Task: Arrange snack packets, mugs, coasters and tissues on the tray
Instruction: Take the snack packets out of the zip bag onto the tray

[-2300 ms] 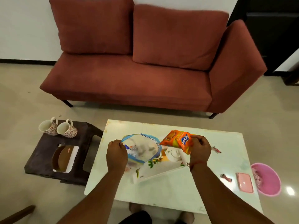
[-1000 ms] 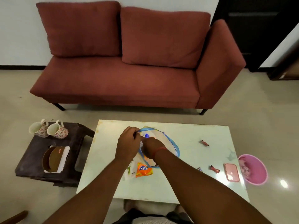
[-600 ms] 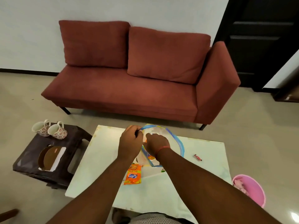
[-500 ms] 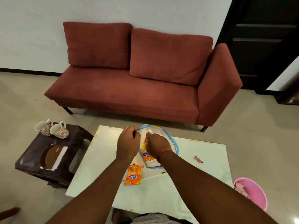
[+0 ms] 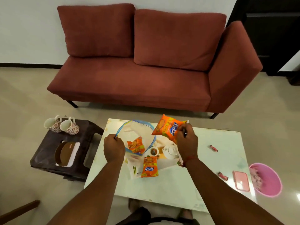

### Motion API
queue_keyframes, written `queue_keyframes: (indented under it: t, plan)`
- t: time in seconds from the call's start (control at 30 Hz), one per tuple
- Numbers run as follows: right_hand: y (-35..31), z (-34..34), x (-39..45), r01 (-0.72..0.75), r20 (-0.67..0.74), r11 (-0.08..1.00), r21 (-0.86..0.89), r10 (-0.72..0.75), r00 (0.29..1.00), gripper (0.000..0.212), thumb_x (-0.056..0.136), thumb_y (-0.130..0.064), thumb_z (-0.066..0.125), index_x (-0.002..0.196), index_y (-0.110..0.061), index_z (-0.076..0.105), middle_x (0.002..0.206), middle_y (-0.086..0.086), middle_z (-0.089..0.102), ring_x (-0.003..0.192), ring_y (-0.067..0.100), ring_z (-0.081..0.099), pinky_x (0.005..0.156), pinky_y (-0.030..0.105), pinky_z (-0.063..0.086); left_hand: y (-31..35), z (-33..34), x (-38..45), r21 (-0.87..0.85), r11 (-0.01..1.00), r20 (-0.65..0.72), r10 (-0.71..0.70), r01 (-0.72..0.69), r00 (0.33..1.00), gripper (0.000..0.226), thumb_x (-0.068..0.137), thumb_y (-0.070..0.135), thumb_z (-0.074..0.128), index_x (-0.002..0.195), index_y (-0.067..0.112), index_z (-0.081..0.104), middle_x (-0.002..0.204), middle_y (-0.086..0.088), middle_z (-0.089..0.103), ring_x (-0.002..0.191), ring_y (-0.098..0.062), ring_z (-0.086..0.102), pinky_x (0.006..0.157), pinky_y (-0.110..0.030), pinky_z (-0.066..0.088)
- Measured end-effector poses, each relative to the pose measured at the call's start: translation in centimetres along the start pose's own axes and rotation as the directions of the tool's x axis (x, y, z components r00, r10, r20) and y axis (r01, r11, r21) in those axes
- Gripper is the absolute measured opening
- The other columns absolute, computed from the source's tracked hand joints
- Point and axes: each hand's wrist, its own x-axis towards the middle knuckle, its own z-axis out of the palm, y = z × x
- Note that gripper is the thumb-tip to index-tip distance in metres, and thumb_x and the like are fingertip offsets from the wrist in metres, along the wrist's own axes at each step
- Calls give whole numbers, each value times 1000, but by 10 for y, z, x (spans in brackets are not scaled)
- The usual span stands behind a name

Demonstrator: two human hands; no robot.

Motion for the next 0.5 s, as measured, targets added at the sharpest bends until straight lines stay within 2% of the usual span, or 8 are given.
queue_keyframes:
  t: [0.1, 0.2, 0.27, 0.33, 0.43, 0.5]
  plan:
    - [32, 19, -10, -193, -114, 981, 1, 192, 975, 11, 94, -22, 48, 87, -29, 52, 80, -10, 63, 81, 16, 64, 62, 26, 48, -29, -3, 20, 8, 1000, 29, 25, -25, 999, 26, 97, 10, 45, 107, -4, 65, 107, -27, 64, 100, -43, 60, 84, -47, 49]
    - [72, 49, -25, -357, -65, 926, -125, 351, 934, 8, 93, -23, 50, 88, -29, 51, 84, -2, 63, 84, 27, 64, 70, 36, 53, -55, -10, 37, 20, 999, 63, 47, -48, 997, 23, 97, 10, 46, 105, -2, 65, 105, -25, 63, 96, -40, 60, 79, -44, 48]
    - [96, 74, -33, -473, -28, 852, -223, 479, 877, 9, 93, -21, 50, 86, -27, 50, 89, 4, 65, 90, 33, 64, 74, 37, 50, -73, -14, 49, 46, 996, 78, 72, -76, 994, 22, 98, 11, 47, 103, -1, 65, 102, -22, 64, 89, -33, 59, 71, -37, 45]
    - [114, 97, -41, -576, -26, 778, -251, 589, 808, 13, 94, -19, 47, 87, -29, 50, 100, 9, 68, 91, 31, 62, 79, 37, 49, -87, -18, 59, 66, 993, 98, 87, -94, 991, 22, 99, 14, 47, 104, 1, 64, 103, -19, 64, 87, -26, 58, 69, -33, 43]
    - [135, 131, -47, -655, -20, 717, -239, 670, 742, 14, 94, -15, 45, 92, -24, 56, 108, 12, 69, 88, 28, 57, 79, 35, 47, -109, -23, 74, 84, 990, 123, 100, -111, 987, 22, 100, 21, 48, 107, 5, 62, 103, -14, 65, 87, -21, 57, 69, -29, 45]
    - [142, 147, -49, -674, -10, 712, -196, 686, 728, 17, 95, -14, 46, 102, -19, 61, 111, 13, 69, 96, 32, 60, 76, 32, 43, -118, -26, 82, 85, 989, 145, 105, -118, 984, 23, 101, 23, 48, 109, 7, 62, 103, -12, 65, 87, -17, 55, 70, -26, 45]
